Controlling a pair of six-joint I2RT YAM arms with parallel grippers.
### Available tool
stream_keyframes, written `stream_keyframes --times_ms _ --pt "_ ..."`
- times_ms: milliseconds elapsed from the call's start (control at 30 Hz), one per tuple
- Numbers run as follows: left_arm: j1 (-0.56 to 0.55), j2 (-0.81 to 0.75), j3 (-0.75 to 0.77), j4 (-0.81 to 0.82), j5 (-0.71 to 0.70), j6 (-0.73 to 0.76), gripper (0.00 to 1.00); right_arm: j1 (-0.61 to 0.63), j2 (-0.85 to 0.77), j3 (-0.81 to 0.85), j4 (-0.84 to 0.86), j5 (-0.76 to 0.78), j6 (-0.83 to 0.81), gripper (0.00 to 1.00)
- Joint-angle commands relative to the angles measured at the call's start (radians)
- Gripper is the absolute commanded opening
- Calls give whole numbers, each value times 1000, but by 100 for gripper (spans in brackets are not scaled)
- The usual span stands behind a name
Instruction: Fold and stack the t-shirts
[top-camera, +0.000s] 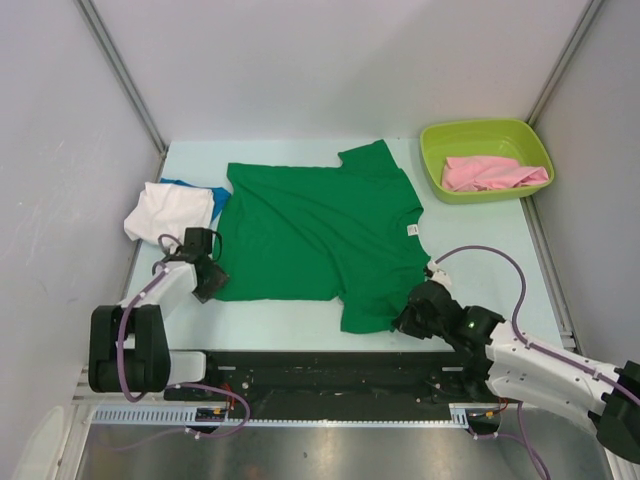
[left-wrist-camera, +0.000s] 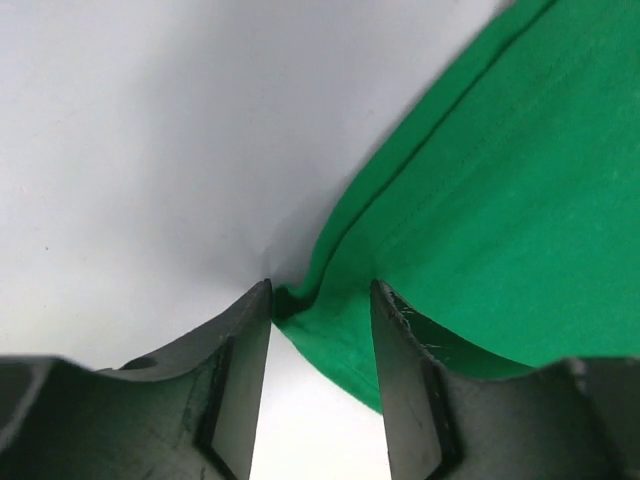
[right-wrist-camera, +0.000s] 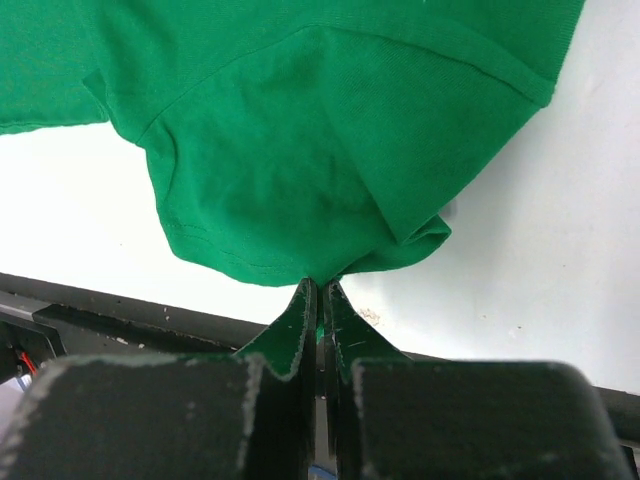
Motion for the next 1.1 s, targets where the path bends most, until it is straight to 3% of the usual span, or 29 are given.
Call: stream_keyframes --times_ms 0,33,100,167,200,567,733,1067 --pt "25 38 20 28 -20 -37 46 -23 -23 2 -24 -8 -30 0" --pt "26 43 17 31 -19 -37 42 -27 -23 3 -24 -11 -35 0" --pt "26 41 11 34 -19 -37 20 -37 -32 3 -35 -14 -40 0" --pt "26 30 7 37 -14 -39 4 -46 -46 3 -48 -14 -44 0" --pt "26 24 5 35 -14 -38 0 -51 -53 3 -51 -14 -44 0" --pt "26 -229 -58 -14 124 -23 0 -201 -182 106 -174 -31 -176 0" --pt "20 -364 -95 -61 200 -20 0 -211 -271 138 -255 -53 -172 0" --pt "-27 -595 -80 -188 178 -61 0 -198 -468 230 -476 24 -112 0"
